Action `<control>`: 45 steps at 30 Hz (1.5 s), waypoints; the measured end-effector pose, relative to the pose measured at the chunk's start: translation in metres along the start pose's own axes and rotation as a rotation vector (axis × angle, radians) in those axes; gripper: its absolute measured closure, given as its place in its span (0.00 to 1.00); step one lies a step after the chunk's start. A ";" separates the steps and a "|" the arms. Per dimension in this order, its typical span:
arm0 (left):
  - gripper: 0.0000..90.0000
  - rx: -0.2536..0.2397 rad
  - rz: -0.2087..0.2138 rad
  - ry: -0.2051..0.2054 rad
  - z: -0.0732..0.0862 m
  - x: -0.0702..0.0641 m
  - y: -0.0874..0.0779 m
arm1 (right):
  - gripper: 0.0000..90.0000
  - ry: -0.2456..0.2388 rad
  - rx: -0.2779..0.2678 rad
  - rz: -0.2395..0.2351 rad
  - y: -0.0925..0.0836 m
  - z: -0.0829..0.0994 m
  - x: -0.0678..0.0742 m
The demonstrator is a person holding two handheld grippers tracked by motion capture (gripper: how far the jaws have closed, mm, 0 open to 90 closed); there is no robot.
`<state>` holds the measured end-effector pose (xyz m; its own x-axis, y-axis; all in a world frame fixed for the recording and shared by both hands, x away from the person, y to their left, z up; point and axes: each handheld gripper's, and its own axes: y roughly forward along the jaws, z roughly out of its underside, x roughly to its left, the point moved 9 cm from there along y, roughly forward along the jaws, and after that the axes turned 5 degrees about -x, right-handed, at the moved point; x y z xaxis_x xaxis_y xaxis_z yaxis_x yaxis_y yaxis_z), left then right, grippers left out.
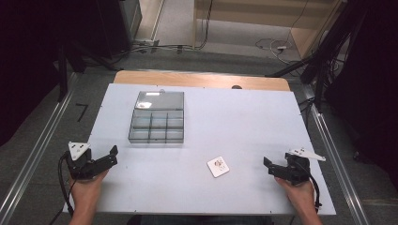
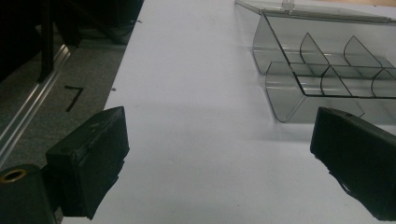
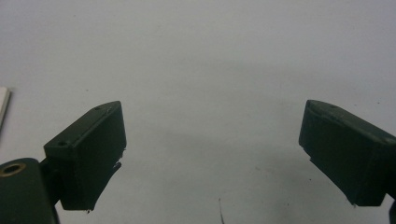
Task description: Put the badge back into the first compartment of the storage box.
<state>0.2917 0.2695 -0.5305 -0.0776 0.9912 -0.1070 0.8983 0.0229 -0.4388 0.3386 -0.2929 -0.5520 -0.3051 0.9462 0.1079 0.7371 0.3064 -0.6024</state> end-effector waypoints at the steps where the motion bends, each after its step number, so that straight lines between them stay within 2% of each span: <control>1: 0.06 -0.005 -0.002 -0.001 -0.001 0.000 0.000 | 0.07 -0.001 0.003 -0.002 0.000 0.001 0.000; 15: 0.06 0.001 0.001 0.013 0.001 -0.004 0.000 | 0.07 -0.001 0.015 -0.024 0.003 0.003 0.009; 19: 0.06 0.005 0.003 0.010 0.002 -0.003 0.001 | 0.07 -0.017 0.021 -0.032 0.006 0.003 0.016; 45: 0.06 0.007 -0.002 0.010 0.003 -0.002 0.001 | 0.07 -0.050 0.021 -0.092 0.007 0.002 0.041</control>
<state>0.2910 0.2666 -0.5333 -0.0754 0.9924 -0.0973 0.8952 0.0245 -0.4449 0.3302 -0.2518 -0.5532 -0.4010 0.9076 0.1240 0.6917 0.3887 -0.6087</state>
